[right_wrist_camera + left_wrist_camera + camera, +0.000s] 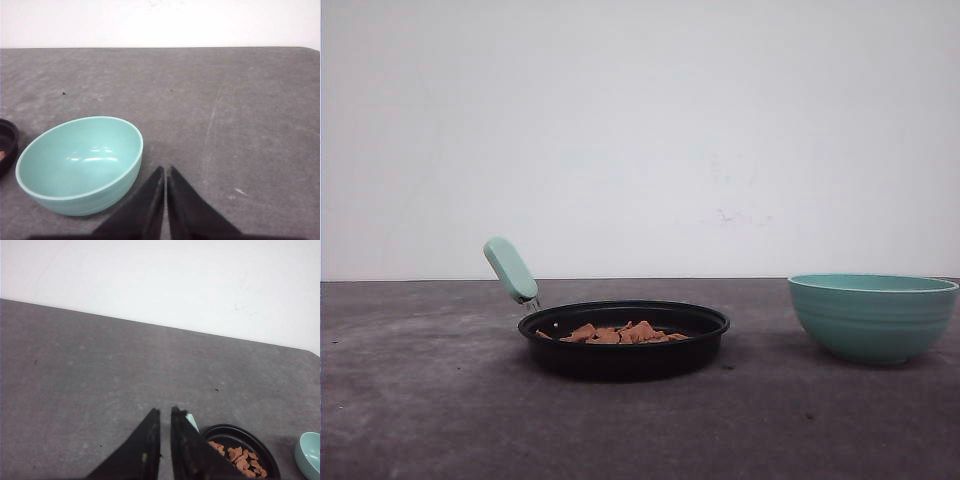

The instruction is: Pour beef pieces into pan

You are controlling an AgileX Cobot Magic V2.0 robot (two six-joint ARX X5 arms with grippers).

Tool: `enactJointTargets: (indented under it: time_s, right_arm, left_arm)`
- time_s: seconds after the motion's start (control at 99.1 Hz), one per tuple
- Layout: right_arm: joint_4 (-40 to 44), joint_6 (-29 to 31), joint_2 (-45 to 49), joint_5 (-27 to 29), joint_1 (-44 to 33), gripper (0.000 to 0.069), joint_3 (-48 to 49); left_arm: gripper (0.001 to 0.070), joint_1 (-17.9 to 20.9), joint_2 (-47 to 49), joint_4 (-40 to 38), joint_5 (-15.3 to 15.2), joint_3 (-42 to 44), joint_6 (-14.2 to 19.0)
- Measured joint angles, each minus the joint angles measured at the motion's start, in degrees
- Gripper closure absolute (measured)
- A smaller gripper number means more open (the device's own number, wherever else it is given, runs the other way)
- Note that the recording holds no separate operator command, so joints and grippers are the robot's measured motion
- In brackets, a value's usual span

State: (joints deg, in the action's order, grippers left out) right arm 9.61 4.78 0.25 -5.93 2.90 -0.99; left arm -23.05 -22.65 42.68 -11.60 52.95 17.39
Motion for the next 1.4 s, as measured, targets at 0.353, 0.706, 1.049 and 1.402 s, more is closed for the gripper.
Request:
enactJointTargets:
  time_s: [0.353, 0.706, 1.049, 1.402]
  right_arm:
    - [0.0, 0.0, 0.0, 0.0, 0.0, 0.0683, 0.0]
    - [0.0, 0.02, 0.0, -0.07, 0.0, 0.0683, 0.0]
    - [-0.02, 0.0, 0.0, -0.07, 0.0, 0.0683, 0.0]
    - [-0.04, 0.0, 0.0, -0.07, 0.0, 0.0683, 0.02]
  left_arm:
    - [0.0697, 6.01, 10.19, -7.82, -1.75, -6.43, -8.79]
    - [0.0697, 16.5, 22.16, -21.66, 4.96, -39.54, -4.15]
    - [0.0697, 20.92, 22.38, -24.11, 6.4, -48.44, -3.02]
    - [0.0698, 24.04, 22.45, -26.64, 12.76, -49.11, -8.22]
